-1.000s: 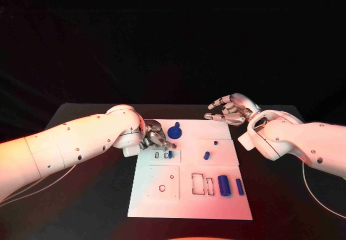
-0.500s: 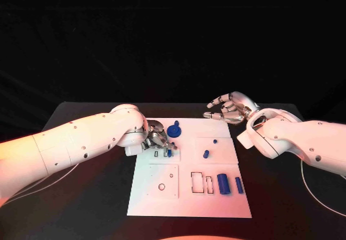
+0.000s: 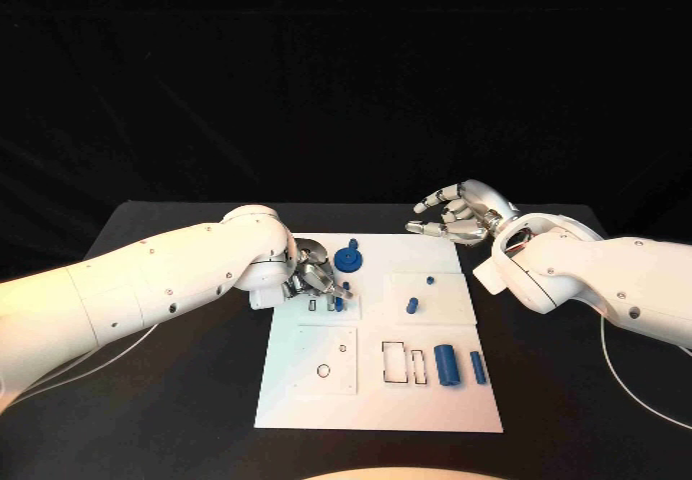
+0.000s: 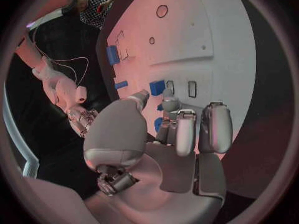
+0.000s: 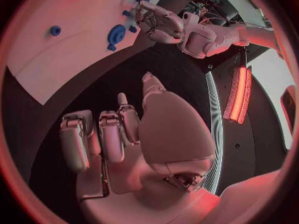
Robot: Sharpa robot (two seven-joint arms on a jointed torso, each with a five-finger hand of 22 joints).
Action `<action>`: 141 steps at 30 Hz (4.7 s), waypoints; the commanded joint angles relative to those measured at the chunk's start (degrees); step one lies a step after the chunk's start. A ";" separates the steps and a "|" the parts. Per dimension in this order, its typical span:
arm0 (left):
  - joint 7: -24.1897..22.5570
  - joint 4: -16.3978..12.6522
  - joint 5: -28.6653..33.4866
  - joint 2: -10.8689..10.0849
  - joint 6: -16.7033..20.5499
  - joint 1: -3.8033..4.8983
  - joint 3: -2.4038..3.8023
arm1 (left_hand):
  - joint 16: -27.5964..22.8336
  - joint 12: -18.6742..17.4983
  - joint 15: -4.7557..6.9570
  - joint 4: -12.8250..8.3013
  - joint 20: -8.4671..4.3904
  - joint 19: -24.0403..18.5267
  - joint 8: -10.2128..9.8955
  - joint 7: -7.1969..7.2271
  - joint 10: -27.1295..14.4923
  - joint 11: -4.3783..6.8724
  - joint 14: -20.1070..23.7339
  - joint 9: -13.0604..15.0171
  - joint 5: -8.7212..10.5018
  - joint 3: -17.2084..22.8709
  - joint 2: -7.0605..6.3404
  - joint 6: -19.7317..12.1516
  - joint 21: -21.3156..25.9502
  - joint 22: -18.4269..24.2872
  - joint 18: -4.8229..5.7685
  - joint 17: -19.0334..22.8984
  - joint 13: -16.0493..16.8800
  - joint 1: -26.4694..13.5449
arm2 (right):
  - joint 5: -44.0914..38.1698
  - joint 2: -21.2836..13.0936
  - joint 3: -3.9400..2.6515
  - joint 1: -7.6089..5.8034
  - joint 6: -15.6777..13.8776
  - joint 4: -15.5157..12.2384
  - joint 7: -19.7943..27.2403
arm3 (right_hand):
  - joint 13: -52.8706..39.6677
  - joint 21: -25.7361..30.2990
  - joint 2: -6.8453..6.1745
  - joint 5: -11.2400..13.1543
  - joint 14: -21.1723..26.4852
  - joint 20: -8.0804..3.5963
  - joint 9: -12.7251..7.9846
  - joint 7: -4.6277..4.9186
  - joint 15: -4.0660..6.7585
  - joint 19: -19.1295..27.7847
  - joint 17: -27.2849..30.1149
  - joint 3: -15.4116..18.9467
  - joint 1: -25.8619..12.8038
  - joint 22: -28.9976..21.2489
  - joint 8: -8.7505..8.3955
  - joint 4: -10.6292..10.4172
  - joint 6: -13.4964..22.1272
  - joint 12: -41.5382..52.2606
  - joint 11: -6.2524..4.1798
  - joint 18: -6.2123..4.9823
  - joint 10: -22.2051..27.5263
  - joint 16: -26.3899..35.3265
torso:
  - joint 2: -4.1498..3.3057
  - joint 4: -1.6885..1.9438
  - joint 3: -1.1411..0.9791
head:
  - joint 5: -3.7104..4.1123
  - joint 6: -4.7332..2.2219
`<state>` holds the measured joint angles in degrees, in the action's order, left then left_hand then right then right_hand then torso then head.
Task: Assemble the parts on the task board
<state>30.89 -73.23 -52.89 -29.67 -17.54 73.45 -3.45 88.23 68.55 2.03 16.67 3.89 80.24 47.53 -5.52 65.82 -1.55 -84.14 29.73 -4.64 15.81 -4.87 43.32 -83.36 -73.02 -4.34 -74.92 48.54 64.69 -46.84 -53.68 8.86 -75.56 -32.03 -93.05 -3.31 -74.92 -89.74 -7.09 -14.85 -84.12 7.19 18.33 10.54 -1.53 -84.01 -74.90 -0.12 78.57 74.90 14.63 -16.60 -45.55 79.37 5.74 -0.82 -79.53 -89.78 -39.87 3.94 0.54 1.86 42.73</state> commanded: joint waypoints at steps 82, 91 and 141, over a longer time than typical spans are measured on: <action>-0.98 -9.14 -10.17 -5.39 8.71 -2.62 -0.04 | 0.73 -0.24 1.61 -15.32 -1.05 0.80 -1.18 1.56 5.74 1.93 -5.25 11.86 -2.76 38.26 -5.95 3.78 -0.78 -1.96 1.04 -13.18 3.75 2.53 | -0.23 -0.22 0.02 0.07 1.65 0.64 0.18 | -4.03 -0.26 0.96 -0.85 -5.45 -0.02 -0.18 -0.27 0.32 -5.99 -13.40 -0.62 -0.43 15.10 0.59 -0.07 -0.68 0.14 -0.27 0.82 0.07 0.37 | 0.03 0.00 -0.07 | -0.45 1.27; -0.60 -9.14 -11.02 -5.48 6.62 -2.62 -0.06 | 0.69 -0.35 1.75 -15.49 -1.21 0.87 -1.53 1.69 6.19 2.07 -5.24 12.19 -5.09 38.58 -6.46 4.34 -0.78 -2.01 1.05 -13.13 3.94 2.04 | -0.23 -0.22 0.02 0.08 1.71 0.69 0.14 | -4.03 -0.26 0.96 -0.85 -5.45 -0.02 -0.18 -0.27 0.32 -5.99 -13.40 -0.62 -0.43 15.10 0.59 -0.07 -0.68 0.14 -0.27 0.82 0.07 0.37 | 0.00 -0.02 -0.05 | -0.42 1.36; 0.10 -3.97 -8.44 -2.16 3.00 -2.55 -0.24 | 0.87 0.61 2.42 -14.64 -1.79 1.27 -1.45 2.77 8.29 2.90 -5.36 14.11 -7.78 37.27 -4.71 6.26 -0.85 -2.47 1.15 -13.45 5.72 -2.31 | -0.23 0.01 0.03 0.12 1.75 0.92 0.12 | -4.04 -0.26 1.04 -0.93 -5.45 -0.08 -0.27 -0.34 0.38 -5.99 -13.40 -0.69 -0.56 15.10 0.71 -0.03 -0.75 0.18 -0.34 0.82 0.00 0.37 | 0.03 -0.07 -0.10 | -0.37 2.01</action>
<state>30.27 -77.35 -61.66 -32.11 -12.47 71.48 -3.22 88.73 69.01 4.09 12.31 2.33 81.39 46.11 -3.19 73.67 1.30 -84.15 43.81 -12.36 43.10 -9.57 49.60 -84.03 -74.92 -4.34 -74.93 54.25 62.88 -46.73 -53.67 8.90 -75.48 -31.05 -92.12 -3.61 -74.92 -89.74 -6.63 -15.53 -84.12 7.19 18.11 10.16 -1.53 -84.00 -74.93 -0.43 78.12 74.93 15.07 -16.60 -45.93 79.37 5.74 -0.82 -79.54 -89.78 -39.89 3.86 0.40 1.46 44.70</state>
